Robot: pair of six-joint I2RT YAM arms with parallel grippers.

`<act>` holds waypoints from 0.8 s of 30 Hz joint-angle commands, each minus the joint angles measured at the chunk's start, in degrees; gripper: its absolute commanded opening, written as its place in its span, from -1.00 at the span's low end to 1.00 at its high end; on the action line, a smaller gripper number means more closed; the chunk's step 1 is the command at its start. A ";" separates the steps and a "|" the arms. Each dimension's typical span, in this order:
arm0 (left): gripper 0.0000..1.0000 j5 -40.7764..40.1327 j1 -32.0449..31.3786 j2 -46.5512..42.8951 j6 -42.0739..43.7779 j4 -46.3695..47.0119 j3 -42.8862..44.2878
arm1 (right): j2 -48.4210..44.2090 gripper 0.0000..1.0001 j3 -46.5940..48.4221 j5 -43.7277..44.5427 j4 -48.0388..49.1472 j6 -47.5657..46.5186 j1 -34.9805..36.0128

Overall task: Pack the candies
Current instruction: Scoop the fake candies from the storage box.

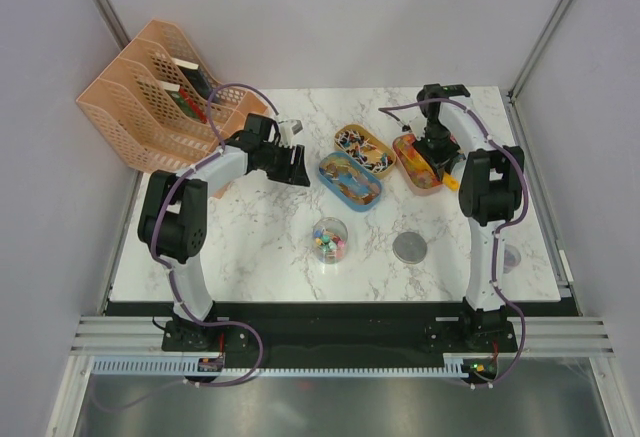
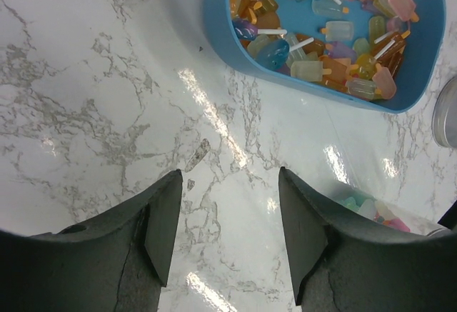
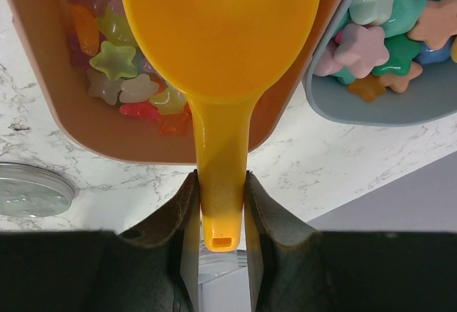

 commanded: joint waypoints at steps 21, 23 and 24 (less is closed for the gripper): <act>0.29 -4.99 0.12 -2.62 8.21 -4.91 3.48 | -10.34 -1.00 -12.50 -9.75 9.30 -2.07 -2.73; 0.29 -5.00 0.12 -2.71 8.04 -5.17 3.83 | -12.89 -1.00 -16.35 -10.62 12.20 -2.24 -3.00; 0.29 -5.08 0.12 -2.80 8.13 -5.61 3.92 | -13.77 -1.00 -17.68 -10.89 13.34 -2.33 -3.18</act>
